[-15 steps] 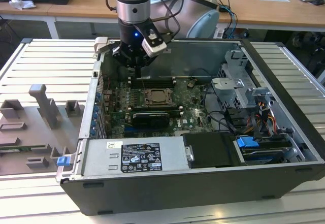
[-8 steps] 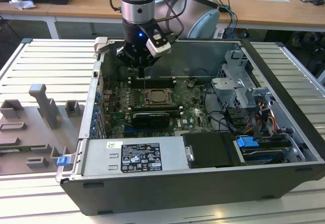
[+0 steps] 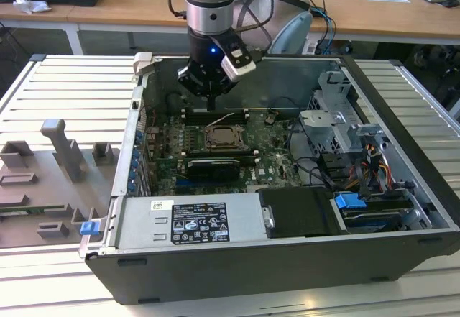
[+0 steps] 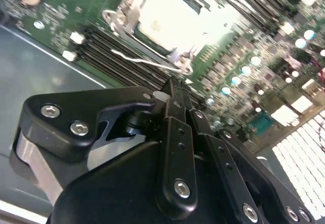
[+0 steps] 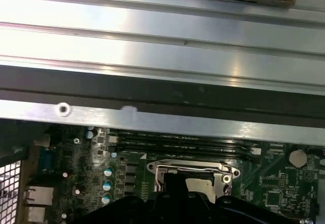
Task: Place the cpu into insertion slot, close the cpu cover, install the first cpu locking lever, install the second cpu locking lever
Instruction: 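Install the first cpu locking lever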
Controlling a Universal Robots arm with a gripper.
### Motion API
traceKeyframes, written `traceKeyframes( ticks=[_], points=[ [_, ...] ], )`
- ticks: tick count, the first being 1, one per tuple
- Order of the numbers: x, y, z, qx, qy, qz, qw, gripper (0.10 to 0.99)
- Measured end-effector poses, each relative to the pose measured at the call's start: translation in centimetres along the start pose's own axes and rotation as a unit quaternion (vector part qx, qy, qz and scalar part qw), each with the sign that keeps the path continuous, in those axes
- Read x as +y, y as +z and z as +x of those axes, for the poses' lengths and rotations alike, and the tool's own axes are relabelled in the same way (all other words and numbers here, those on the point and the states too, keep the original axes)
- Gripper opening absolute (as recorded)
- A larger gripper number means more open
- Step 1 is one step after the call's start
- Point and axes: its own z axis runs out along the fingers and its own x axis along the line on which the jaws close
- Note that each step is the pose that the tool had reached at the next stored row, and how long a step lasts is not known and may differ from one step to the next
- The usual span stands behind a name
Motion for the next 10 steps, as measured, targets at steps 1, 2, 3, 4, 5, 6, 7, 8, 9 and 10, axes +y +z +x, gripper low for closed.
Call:
traceKeyframes(
  ticks=[1,2,3,4,5,6,7,8,9,10],
  points=[
    [-0.05,0.10,-0.52,0.0000,0.000,0.0000,1.0000,0.106],
    [-0.07,0.17,-0.73,-0.0001,0.000,-0.0008,1.0000,0.106],
    [-0.10,0.21,-0.91,-0.0003,0.000,-0.0046,1.0000,0.106],
    [-0.11,0.25,-1.07,-0.0006,0.000,-0.0086,1.0000,0.106],
    [-0.12,0.32,-1.27,-0.0010,0.001,-0.0122,0.9999,0.106],
    [-0.15,0.57,-1.48,-0.0015,0.004,-0.0145,0.9999,0.106],
    [-0.17,0.75,-1.61,-0.0014,0.006,-0.0145,0.9999,0.106],
    [-0.18,0.94,-1.72,-0.0014,0.007,-0.0145,0.9999,0.106],
    [-0.19,1.12,-1.79,-0.0011,0.008,-0.0144,0.9999,0.106],
    [-0.20,1.27,-1.85,-0.0007,0.009,-0.0144,0.9999,0.106]
  ],
)
